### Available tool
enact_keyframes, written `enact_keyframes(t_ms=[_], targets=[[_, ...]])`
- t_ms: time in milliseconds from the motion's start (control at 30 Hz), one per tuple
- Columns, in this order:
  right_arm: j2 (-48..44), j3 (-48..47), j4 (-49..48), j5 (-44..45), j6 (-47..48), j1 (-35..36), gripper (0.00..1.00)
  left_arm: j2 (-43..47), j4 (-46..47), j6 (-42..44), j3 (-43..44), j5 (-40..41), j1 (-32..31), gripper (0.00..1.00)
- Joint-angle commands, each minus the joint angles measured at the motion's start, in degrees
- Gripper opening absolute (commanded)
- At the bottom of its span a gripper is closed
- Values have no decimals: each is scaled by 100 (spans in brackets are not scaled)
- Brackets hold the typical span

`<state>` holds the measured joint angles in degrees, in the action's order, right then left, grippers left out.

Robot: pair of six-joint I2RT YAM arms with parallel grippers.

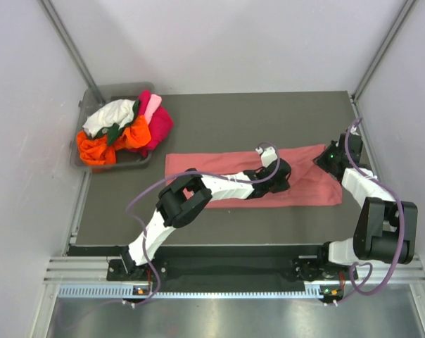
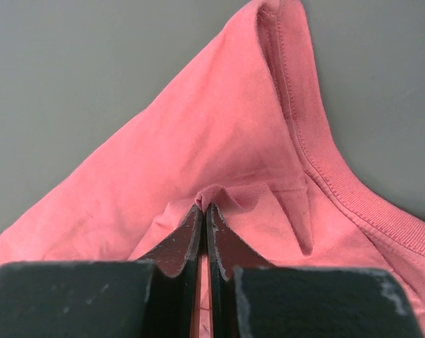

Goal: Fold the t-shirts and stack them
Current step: Fold the tshirt

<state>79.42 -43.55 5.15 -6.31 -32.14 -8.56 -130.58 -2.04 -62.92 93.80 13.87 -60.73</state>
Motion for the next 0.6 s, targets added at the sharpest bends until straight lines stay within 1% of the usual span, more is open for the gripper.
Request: enact_keyframes(t_ms=[0,100,167,200,333,400,433,467,500,567], targets=[[-207,-57,-155,59,76,-58,0,-142,-33,42,340,107,8,15],[-286,-40,-146,86,85,-58,0,-187,-94,42,376,98,26,15],[-356,-31,-111,86,85,-50,0,-126,-60,95,315,151,17,3],[-374,-22,-84,86,94,-58,0,-99,-42,104,280,169,9,0],[-602,66,-66,94,59,-41,0,208,-16,183,122,336,-70,0],[-822,153,-23,138,15,-50,0,471,142,192,-211,345,-140,0],[-927,197,-14,156,-3,-50,0,577,508,192,-387,310,-158,0],[-1154,302,47,199,-3,-50,0,691,651,166,-571,275,-176,0],[-1278,373,65,261,6,-50,0,901,748,157,-895,222,-202,0],[-1611,566,127,296,15,-50,0,1078,907,174,-1213,195,-246,0]])
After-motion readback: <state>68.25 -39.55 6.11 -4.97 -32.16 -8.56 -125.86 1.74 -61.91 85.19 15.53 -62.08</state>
